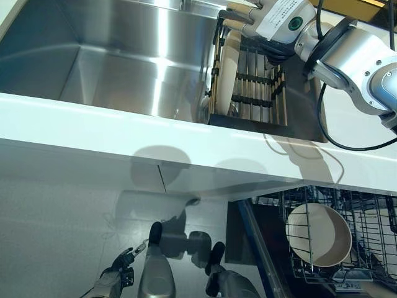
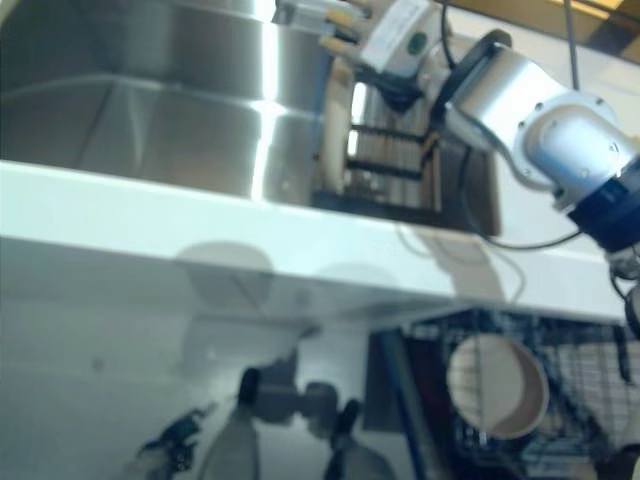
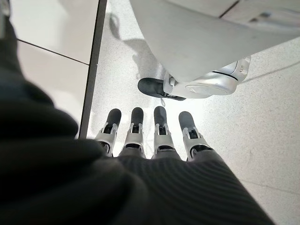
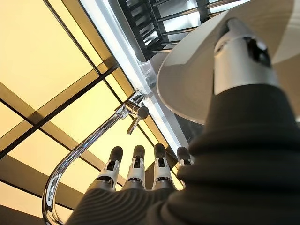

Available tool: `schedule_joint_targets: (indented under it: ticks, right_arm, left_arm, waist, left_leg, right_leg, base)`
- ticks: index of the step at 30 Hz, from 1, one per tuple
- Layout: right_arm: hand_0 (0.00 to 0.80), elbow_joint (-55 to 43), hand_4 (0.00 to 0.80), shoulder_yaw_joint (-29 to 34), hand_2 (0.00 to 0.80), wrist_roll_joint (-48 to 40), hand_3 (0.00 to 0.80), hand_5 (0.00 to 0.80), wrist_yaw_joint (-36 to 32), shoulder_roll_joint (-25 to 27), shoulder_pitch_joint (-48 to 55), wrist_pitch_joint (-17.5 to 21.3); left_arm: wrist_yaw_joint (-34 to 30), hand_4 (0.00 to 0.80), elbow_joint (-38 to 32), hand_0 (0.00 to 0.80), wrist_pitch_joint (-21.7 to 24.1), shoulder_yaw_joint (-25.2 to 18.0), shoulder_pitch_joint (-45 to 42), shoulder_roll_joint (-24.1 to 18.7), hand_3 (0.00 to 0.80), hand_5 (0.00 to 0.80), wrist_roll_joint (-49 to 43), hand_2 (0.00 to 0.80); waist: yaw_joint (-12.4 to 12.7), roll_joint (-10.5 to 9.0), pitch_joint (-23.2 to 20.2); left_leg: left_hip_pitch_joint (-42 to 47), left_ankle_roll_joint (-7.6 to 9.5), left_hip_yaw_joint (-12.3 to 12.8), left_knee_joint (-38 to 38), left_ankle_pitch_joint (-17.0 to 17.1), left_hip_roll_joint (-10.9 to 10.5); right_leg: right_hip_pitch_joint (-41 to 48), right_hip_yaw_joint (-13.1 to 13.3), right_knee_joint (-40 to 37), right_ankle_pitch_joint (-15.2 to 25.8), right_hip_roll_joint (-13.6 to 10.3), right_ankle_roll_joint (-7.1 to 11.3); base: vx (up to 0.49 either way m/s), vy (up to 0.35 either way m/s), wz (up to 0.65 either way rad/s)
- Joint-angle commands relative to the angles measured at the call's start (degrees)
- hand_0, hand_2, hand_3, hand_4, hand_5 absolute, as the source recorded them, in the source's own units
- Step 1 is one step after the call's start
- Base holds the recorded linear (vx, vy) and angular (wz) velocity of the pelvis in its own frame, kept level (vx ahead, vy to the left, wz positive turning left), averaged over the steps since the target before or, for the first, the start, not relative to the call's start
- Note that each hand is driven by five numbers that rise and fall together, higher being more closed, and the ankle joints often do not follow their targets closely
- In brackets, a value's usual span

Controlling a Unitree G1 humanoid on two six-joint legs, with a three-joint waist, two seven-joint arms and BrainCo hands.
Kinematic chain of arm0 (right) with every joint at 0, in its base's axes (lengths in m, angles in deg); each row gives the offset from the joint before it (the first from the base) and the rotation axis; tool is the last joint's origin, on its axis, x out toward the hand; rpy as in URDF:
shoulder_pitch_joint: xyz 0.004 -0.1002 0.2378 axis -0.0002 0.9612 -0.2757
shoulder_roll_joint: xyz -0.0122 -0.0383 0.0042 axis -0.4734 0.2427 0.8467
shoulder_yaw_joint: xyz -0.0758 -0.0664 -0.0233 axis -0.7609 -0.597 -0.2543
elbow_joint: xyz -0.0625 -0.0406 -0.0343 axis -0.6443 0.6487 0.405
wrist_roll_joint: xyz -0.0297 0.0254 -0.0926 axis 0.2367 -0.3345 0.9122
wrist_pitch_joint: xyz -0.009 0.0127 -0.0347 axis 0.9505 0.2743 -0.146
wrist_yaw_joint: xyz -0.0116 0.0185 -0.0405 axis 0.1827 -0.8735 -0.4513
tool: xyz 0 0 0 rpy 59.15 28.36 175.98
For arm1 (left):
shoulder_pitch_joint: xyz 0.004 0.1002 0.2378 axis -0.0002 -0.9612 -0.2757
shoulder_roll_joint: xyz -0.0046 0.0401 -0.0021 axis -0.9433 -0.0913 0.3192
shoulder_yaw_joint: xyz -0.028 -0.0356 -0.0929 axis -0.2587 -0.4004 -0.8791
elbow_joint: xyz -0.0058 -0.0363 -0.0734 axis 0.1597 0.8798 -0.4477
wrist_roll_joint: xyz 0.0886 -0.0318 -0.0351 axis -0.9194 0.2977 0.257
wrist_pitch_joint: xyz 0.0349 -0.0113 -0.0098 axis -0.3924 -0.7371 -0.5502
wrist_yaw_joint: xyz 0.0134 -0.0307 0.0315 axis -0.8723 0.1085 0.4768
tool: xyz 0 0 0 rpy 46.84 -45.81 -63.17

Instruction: Take plates into dishwasher

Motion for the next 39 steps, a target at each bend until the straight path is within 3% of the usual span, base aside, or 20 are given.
schedule_joint_targets:
  ticks: [1,15,17,19,20,21,24,25,26,27,28,34,39]
  right_arm:
    - [0.0,-0.3,0.0,-1.6,0.0,2.3,0.0,0.0,-0.3,1.3,-7.1,-0.6]
    - [0.0,-4.3,0.0,-3.3,0.0,2.9,0.0,0.0,-5.4,-0.3,-8.7,0.0]
    - [0.279,-4.9,0.279,-3.8,0.279,3.7,0.279,0.279,-7.4,-0.6,-8.7,0.6]
    - [0.264,-4.8,0.264,-3.8,0.264,4.2,0.264,0.264,-8.0,-0.6,-8.4,1.2]
    - [0.188,-4.6,0.188,-4.0,0.188,4.3,0.188,0.188,-8.8,-0.8,-8.0,1.8]
    - [0.176,-4.5,0.176,-4.3,0.176,4.3,0.176,0.176,-9.3,-0.8,-8.0,1.9]
    - [0.198,-3.8,0.198,-4.9,0.198,4.8,0.198,0.198,-11.0,-1.2,-7.2,2.5]
    - [0.254,-3.2,0.254,-5.3,0.254,5.0,0.254,0.254,-11.4,-1.4,-7.0,2.8]
    - [0.414,-2.8,0.414,-5.6,0.414,5.2,0.414,0.414,-12.0,-1.5,-6.9,3.0]
    - [0.7,-2.6,0.7,-5.7,0.7,5.5,0.7,0.7,-12.9,-1.6,-6.8,3.4]
    - [0.8,-2.2,0.8,-6.0,0.8,6.3,0.8,0.8,-14.0,-1.6,-6.5,3.9]
    - [0.8,2.7,0.8,-6.6,0.8,10.2,0.8,0.8,-11.1,-2.8,-5.7,5.1]
    - [0.8,6.0,0.8,-6.1,0.8,12.6,0.8,0.8,-7.1,-2.5,-5.6,3.8]
  left_arm:
    - [-0.6,0.0,0.6,0.0,1.7,0.2,1.8,-1.0,0.0,0.0,1.5,0.0]
    - [-0.3,0.0,1.0,0.0,2.1,-0.1,2.2,-0.4,0.0,0.0,2.5,0.0]
    - [-0.5,0.0,1.3,0.0,2.2,-0.1,2.5,-0.4,0.0,0.0,2.8,0.0]
    - [-0.5,0.0,1.3,0.0,2.4,-0.2,2.5,-0.4,0.0,0.0,2.9,0.0]
    - [-0.4,0.0,1.1,0.0,2.3,-0.1,2.4,-0.5,0.0,0.0,2.8,0.0]
    - [-0.3,0.0,0.8,0.0,2.3,0.0,2.2,-0.6,0.0,0.0,2.7,0.0]
    - [-0.3,0.0,0.0,0.0,2.0,0.0,2.0,-0.7,0.0,0.0,2.6,0.0]
    - [-0.4,0.0,0.0,0.0,1.9,0.1,2.1,-0.8,0.0,0.0,2.7,0.0]
    - [-0.5,0.0,0.0,0.0,2.1,0.2,2.1,-0.8,0.0,0.0,2.9,0.0]
    - [-0.6,0.0,-0.1,0.0,2.2,0.2,2.0,-0.8,0.0,0.0,3.0,0.0]
    - [-0.7,0.0,0.0,0.0,2.3,0.1,2.0,-0.7,0.0,0.0,2.9,0.0]
    - [-0.7,0.0,-0.2,0.0,2.5,0.6,2.1,-0.8,0.0,0.0,3.1,0.0]
    - [-0.5,0.0,-0.4,0.0,2.4,0.4,1.9,-0.8,0.0,0.0,2.6,0.0]
  waist:
    - [1.4,-2.43,0.4]
    - [1.9,-2.84,0.9]
    - [2.0,-2.89,1.1]
    - [2.1,-2.93,1.2]
    - [2.2,-3.06,1.3]
    - [2.3,-3.08,1.3]
    - [2.5,-3.06,1.4]
    - [2.6,-2.98,1.5]
    - [2.6,-2.88,1.5]
    - [2.7,-2.78,1.6]
    - [2.8,-2.66,1.6]
    - [3.0,-2.62,1.7]
    - [2.9,-2.7,1.2]
  left_leg:
    - [-0.9,1.52,0.9,-0.4,-0.3,-1.7]
    - [-1.5,1.6,0.8,-0.4,-0.4,-1.9]
    - [-1.7,1.61,0.8,-0.4,-0.3,-1.9]
    - [-1.7,1.63,0.8,-0.4,-0.4,-1.9]
    - [-1.7,1.63,0.7,-0.4,-0.4,-1.9]
    - [-1.7,1.65,0.7,-0.4,-0.4,-1.9]
    - [-1.7,1.67,0.6,-0.4,-0.3,-2.0]
    - [-1.7,1.67,0.7,-0.4,-0.3,-2.0]
    - [-1.8,1.68,0.7,-0.4,-0.3,-2.1]
    - [-1.8,1.69,0.7,-0.4,-0.3,-2.1]
    - [-1.9,1.68,0.7,-0.4,-0.2,-2.1]
    - [-1.9,1.67,0.7,-0.4,-0.1,-2.1]
    - [-1.8,1.69,0.6,-0.4,-0.2,-2.1]
  right_leg:
    - [-1.4,0.6,0.0,2.9,-1.2,2.93]
    - [-1.9,0.5,0.0,3.0,-1.2,2.99]
    - [-2.1,0.5,0.0,3.0,-1.2,2.98]
    - [-2.1,0.4,0.0,3.1,-1.2,2.97]
    - [-2.1,0.3,0.0,3.1,-1.2,2.99]
    - [-2.1,0.2,0.0,3.1,-1.2,3.01]
    - [-2.1,0.1,0.0,3.2,-1.3,3.01]
    - [-2.1,0.0,0.0,3.2,-1.3,3.03]
    - [-2.2,0.0,0.0,3.2,-1.3,3.01]
    - [-2.2,-0.1,0.0,3.2,-1.4,2.98]
    - [-2.3,-0.2,0.0,3.2,-1.4,2.93]
    - [-2.2,-0.4,0.0,3.3,-1.4,2.88]
    - [-2.2,-0.3,0.0,3.2,-1.4,2.85]
  base:
    - [0.0,0.0,0.0]
    - [0.0,0.0,0.0]
    - [0.0,0.0,0.0]
    - [0.0,0.0,0.0]
    - [0.0,0.0,0.0]
    - [0.0,0.0,0.0]
    - [0.0,0.0,0.0]
    - [0.0,0.0,0.0]
    - [0.0,0.0,0.0]
    - [0.0,0.0,0.0]
    - [0.0,0.0,0.0]
    - [0.0,0.0,0.0]
    - [0.0,0.0,0.0]
